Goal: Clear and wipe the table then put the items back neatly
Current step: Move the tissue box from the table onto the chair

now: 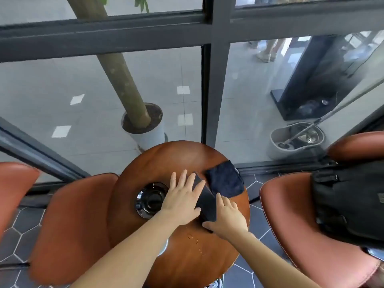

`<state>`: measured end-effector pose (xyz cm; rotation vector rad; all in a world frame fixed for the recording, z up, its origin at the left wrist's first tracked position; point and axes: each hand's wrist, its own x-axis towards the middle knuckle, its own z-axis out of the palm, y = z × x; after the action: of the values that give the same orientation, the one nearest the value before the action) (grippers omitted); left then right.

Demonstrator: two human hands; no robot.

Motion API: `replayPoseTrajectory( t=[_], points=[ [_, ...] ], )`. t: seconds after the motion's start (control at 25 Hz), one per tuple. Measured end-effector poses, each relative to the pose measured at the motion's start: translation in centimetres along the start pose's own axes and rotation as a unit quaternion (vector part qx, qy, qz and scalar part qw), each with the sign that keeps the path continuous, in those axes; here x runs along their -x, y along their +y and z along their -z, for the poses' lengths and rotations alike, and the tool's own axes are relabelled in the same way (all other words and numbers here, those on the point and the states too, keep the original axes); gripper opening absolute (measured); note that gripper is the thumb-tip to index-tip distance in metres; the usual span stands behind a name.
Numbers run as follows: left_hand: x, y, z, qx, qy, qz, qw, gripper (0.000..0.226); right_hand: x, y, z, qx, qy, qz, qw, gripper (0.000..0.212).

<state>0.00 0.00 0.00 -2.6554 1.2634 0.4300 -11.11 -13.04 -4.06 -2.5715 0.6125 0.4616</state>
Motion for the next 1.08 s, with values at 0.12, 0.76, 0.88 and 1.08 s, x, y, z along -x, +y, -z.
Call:
replayPoseTrajectory(
  t=[0.12,0.76,0.88,1.08],
  points=[
    [-3.1,0.1,-1.1,-0.059,-0.060,-0.056,0.995,0.088,-0.3,0.2,-1.2,-0.025,-0.020,-0.039,0.999,0.116],
    [-9.0,-0.6,0.1,-0.117,-0.087,-0.174,0.974,0.083,-0.6,1.8,0.7,-0.062,0.030,-0.052,0.996,0.079],
    [-8.3,-0.7,1.7,-0.093,-0.073,-0.152,0.981,0.086,-0.2,1.7,2.7,-0.048,0.053,-0.041,0.997,0.079],
    [-6.7,-1.6,4.1,-0.042,-0.037,-0.128,0.990,0.083,0.5,0.6,4.8,-0.043,0.076,-0.019,0.996,0.082]
  ],
)
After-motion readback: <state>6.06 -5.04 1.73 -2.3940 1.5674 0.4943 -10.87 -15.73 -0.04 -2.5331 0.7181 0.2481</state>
